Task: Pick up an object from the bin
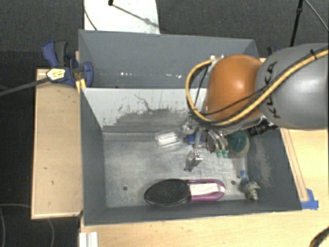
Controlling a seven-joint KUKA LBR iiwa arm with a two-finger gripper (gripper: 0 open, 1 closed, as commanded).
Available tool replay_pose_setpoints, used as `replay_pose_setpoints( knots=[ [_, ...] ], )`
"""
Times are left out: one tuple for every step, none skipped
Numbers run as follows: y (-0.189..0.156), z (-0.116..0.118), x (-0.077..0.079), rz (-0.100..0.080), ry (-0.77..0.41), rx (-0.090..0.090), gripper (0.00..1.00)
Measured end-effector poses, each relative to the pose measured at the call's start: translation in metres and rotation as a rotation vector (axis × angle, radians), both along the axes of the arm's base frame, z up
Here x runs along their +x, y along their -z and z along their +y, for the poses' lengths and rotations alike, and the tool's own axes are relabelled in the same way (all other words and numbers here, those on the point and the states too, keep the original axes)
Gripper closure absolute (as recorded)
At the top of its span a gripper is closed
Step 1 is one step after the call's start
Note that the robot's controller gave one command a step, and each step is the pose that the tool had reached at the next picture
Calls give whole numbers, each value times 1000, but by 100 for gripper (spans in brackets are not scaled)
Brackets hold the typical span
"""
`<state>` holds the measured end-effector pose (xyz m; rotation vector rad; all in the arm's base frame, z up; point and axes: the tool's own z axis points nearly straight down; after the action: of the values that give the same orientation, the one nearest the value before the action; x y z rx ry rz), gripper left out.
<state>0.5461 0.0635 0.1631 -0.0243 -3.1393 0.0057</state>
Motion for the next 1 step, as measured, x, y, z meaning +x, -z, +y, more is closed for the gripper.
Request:
replay_pose_setpoints(
  knots=[
    [-8,-85,42,-10,28,0,0]
  ],
)
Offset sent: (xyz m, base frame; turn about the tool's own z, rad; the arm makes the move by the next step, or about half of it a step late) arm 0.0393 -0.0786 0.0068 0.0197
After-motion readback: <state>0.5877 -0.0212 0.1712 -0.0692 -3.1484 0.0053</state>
